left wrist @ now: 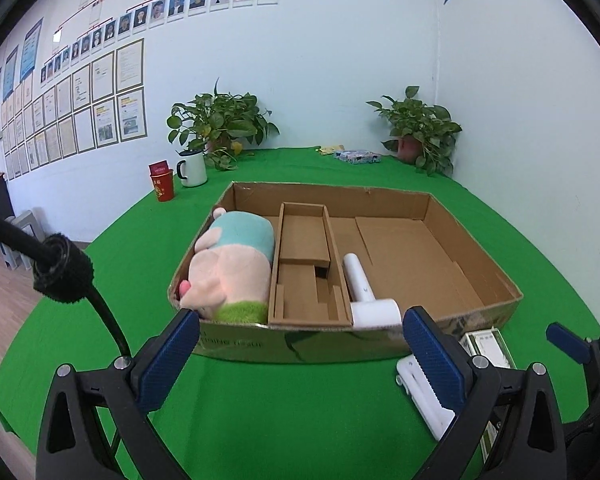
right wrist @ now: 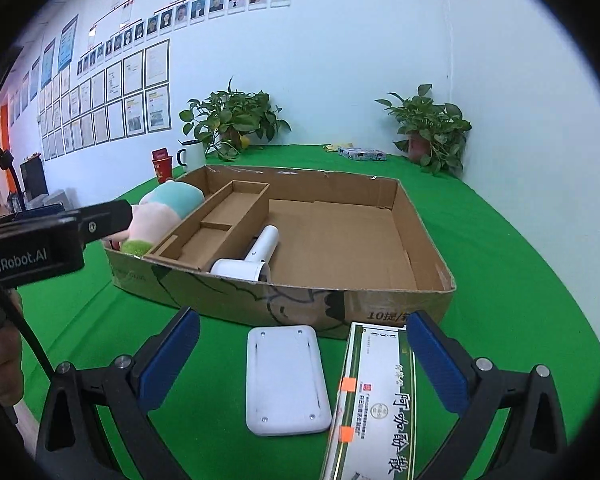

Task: Organize objects
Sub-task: 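Open both grippers and withdraw them from the hair dryer, then move both grippers toward the white rectangular device on the table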

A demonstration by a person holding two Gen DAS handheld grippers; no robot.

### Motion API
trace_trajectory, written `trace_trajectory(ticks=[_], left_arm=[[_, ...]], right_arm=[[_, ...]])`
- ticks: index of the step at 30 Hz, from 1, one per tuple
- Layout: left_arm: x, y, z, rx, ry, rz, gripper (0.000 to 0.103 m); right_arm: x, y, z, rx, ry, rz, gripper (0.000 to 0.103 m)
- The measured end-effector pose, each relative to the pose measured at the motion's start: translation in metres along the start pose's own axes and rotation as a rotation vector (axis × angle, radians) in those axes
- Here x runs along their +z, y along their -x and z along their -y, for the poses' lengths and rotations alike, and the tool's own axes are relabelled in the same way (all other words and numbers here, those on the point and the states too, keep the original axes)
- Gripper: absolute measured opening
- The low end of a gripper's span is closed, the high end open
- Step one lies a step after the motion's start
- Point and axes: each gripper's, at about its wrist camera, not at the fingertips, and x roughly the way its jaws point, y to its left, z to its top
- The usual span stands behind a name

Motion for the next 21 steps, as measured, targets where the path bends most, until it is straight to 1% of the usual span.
trace_trajectory(ticks=[6,9,11,12,13,14,15,18,19,20,21], left_arm=[[-0.016,0.004,0.007,-0.014,-0.005,0.002,0.099],[-0.020,0.002,0.007,0.006,-0.005,0.015,0.089],[-0.024,-0.002,0.007,-0.004,-0.009,-0.002,0.072],[-0.025,-0.005,0.006,-0.017,-0.009,-0.017,0.067],[-0.027,-0.007,0.006,-0.028,-0.011,-0.033,0.050],[-0.029,-0.010,0.007,-0.039,-0.018,-0.049,0.038],[-0.031,-0.011,0.007,-0.045,-0.024,-0.056,0.037],[-0.033,-0.010,0.007,-0.060,-0.015,-0.036,0.039],[-0.033,-0.010,0.006,-0.063,-0.008,-0.033,0.052],[-0.032,-0.010,0.006,-0.061,-0.001,-0.035,0.074],[-0.032,-0.009,0.005,-0.056,0.005,-0.030,0.084]], right_arm=[[-0.008,0.012,-0.001,0.008,0.000,0.025,0.103],[-0.011,0.014,0.000,0.008,-0.011,0.025,0.103],[-0.014,0.015,0.004,0.002,-0.035,0.027,0.103],[-0.016,0.016,0.006,0.001,-0.044,0.032,0.103],[-0.016,0.018,0.007,-0.001,-0.054,0.040,0.103],[-0.017,0.019,0.009,-0.004,-0.063,0.050,0.102],[-0.018,0.020,0.010,-0.003,-0.068,0.055,0.102],[-0.018,0.018,0.010,0.003,-0.062,0.046,0.102],[-0.019,0.018,0.009,0.002,-0.057,0.044,0.102],[-0.019,0.017,0.008,0.000,-0.049,0.042,0.102],[-0.020,0.017,0.006,-0.004,-0.042,0.041,0.102]])
